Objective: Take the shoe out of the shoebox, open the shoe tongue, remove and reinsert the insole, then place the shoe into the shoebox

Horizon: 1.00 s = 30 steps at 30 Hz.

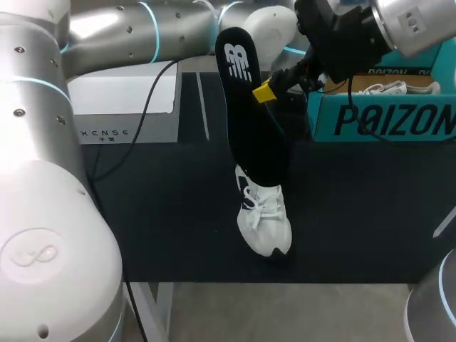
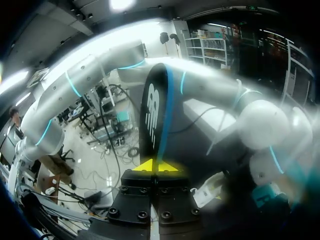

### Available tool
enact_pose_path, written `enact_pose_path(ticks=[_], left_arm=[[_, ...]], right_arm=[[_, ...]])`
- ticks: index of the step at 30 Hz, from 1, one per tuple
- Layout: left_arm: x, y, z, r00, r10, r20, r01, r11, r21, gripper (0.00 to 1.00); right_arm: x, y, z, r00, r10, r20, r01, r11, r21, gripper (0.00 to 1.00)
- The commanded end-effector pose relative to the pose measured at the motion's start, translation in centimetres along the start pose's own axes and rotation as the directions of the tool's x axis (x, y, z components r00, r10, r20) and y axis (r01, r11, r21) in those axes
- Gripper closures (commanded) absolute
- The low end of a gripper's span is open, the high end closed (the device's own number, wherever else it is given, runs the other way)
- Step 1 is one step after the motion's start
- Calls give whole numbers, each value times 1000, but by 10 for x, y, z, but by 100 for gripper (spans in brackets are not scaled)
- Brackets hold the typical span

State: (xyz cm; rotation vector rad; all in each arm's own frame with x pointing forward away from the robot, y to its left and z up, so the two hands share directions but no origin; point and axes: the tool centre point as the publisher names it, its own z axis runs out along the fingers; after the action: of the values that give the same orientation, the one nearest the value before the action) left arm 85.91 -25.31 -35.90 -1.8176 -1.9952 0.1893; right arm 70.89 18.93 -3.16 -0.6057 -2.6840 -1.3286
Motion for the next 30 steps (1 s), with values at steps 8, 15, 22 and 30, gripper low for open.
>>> enact_pose_path(ticks=[8,15,22,30], left_arm=[[24,-4,-44,919,19,393,10,997,-73,0],[53,-3,-77,697,-3,717,62,996,-57,0],[81,-3,-80,430,-47,902,73,997,17,0],[112,-10,-78,188,-49,981,0,999,50,0]], right_arm=[[0,1,2,1000,1,1,-1,1000,1,100],[0,1,2,1000,1,1,-1,1000,1,100],[0,1,2,1000,1,1,-1,1000,1,100],[0,1,2,1000,1,1,-1,1000,1,100]])
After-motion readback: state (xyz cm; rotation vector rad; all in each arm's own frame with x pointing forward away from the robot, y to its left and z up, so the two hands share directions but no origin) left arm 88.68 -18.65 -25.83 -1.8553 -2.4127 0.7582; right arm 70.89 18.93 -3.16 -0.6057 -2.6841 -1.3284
